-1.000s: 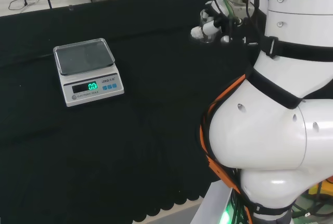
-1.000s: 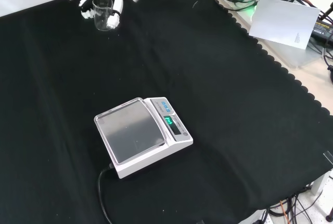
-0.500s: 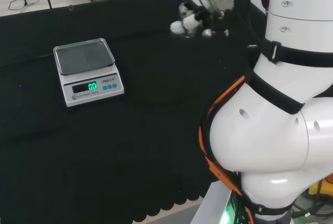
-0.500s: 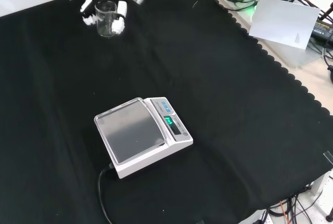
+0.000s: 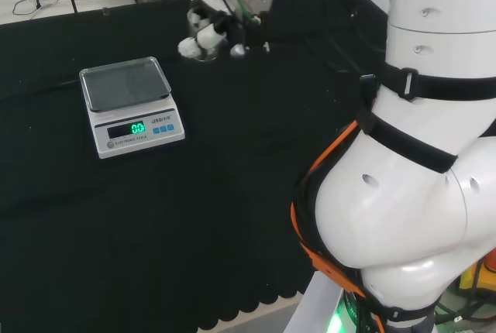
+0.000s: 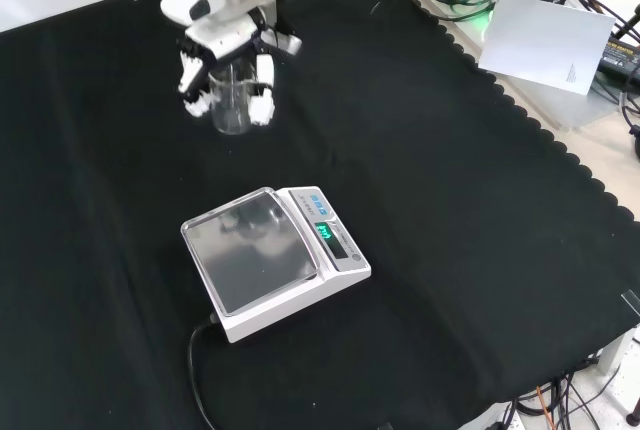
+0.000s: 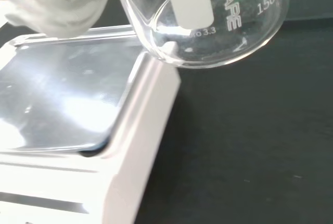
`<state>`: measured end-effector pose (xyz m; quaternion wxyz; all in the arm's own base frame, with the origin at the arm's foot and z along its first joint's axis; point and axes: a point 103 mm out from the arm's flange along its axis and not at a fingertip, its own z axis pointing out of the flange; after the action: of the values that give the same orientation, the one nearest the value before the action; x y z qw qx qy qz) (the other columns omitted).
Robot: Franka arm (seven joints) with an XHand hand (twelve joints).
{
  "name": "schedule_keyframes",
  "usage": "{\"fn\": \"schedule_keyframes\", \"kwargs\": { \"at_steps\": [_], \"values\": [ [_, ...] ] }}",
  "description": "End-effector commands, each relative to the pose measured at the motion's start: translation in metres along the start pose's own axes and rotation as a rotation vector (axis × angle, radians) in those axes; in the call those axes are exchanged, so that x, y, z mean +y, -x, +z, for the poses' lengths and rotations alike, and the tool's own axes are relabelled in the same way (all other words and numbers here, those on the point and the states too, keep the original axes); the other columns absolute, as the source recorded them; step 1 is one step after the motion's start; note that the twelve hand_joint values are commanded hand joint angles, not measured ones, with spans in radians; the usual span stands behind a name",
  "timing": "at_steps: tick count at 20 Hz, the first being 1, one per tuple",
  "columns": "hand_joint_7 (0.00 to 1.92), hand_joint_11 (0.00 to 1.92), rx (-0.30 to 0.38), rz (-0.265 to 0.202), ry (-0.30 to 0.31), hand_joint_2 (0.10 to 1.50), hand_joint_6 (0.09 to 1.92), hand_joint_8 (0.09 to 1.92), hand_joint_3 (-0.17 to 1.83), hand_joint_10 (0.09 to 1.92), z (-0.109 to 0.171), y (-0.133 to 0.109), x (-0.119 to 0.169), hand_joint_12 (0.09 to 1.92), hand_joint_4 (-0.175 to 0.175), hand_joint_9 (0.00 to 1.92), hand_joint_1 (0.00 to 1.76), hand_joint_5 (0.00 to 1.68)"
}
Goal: Put the beaker on the electronic balance.
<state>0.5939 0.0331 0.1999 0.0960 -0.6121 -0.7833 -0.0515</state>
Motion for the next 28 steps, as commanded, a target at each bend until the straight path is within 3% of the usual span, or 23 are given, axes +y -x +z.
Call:
{"fn": "schedule_keyframes", "kwargs": {
  "at_steps": [1, 10, 18, 19, 21, 24, 26, 28],
  "values": [
    [0.88, 1.31, -0.008, -0.106, -0.08, 0.97, 1.28, 1.29, 0.43, 1.06, 0.042, -0.077, 0.047, 0.94, -0.175, 1.21, 1.23, 0.84],
    [0.88, 1.3, -0.013, -0.17, -0.148, 0.98, 1.27, 1.28, 0.42, 1.05, 0.087, -0.127, 0.097, 0.95, -0.175, 1.2, 1.23, 0.84],
    [0.88, 1.3, -0.021, -0.175, -0.196, 0.98, 1.27, 1.28, 0.4, 1.05, 0.116, -0.138, 0.118, 0.95, -0.175, 1.21, 1.23, 0.84],
    [0.91, 1.3, -0.017, -0.176, -0.201, 0.96, 1.26, 1.3, 0.44, 1.04, 0.118, -0.137, 0.117, 0.95, -0.169, 1.21, 1.19, 0.86],
    [0.93, 1.29, 0.005, -0.177, -0.217, 0.92, 1.24, 1.33, 0.5, 1.03, 0.121, -0.134, 0.115, 0.96, -0.125, 1.21, 1.13, 0.88],
    [0.82, 0.99, 0.016, -0.182, -0.216, 0.64, 1.21, 1.26, 0.74, 0.93, 0.116, -0.131, 0.112, 1.14, -0.073, 1.09, 1.02, 0.54],
    [0.66, 0.76, 0.022, -0.188, -0.19, 0.54, 0.94, 1.19, 0.72, 0.89, 0.106, -0.128, 0.109, 1.26, -0.056, 0.95, 0.91, 0.28],
    [0.45, 0.5, 0.046, -0.193, -0.167, 0.53, 0.58, 1.07, 0.58, 0.87, 0.097, -0.127, 0.107, 1.37, -0.033, 0.71, 0.8, 0.13]
  ]
}}
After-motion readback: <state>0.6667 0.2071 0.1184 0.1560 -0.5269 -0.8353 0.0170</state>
